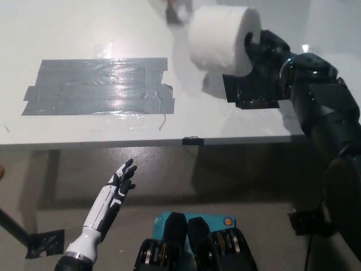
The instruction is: A person hands over a roll of toilet paper to the robot , and the robot inserts its right thumb into the hole in the centre to grab the roll, and then places it on the balck area on the desk.
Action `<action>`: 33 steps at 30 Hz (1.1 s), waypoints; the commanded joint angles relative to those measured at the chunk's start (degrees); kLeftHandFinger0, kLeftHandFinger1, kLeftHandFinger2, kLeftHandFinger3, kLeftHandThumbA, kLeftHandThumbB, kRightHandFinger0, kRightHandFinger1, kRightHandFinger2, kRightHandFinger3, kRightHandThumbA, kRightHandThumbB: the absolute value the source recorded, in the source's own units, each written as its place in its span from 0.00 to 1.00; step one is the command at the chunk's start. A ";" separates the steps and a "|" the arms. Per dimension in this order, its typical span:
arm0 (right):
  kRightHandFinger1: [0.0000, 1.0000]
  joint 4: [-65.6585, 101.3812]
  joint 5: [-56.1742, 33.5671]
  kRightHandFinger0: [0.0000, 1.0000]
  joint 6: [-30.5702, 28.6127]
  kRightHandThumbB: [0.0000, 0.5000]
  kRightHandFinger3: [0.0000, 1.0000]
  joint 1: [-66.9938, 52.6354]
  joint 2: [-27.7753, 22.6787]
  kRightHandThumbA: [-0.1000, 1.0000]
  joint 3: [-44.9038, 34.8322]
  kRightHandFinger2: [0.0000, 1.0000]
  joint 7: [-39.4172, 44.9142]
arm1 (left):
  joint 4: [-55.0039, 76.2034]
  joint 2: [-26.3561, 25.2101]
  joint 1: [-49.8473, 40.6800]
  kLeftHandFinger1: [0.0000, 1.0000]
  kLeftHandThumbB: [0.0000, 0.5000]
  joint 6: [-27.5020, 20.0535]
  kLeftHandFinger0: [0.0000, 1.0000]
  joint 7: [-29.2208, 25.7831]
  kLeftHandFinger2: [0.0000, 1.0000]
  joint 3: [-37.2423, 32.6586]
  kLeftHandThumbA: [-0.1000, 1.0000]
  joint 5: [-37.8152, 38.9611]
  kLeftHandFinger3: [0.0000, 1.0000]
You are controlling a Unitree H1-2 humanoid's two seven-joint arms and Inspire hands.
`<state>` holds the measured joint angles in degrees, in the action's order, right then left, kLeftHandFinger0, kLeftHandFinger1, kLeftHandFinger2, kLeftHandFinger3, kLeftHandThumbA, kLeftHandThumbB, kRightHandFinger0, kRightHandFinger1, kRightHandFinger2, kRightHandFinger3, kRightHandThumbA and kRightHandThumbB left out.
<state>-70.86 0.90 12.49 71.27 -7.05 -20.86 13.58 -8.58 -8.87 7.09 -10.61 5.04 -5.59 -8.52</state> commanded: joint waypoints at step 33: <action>0.65 7.85 16.43 0.07 -2.00 0.26 1.00 4.42 -18.94 0.00 43.54 1.00 12.35 | 0.09 -1.44 0.94 0.97 0.02 -2.86 0.86 -0.21 0.95 0.15 1.00 -0.86 1.00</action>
<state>-61.27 13.14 15.84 71.06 -24.34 19.58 23.02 -9.75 -9.72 7.49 -11.89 5.02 -5.65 -9.00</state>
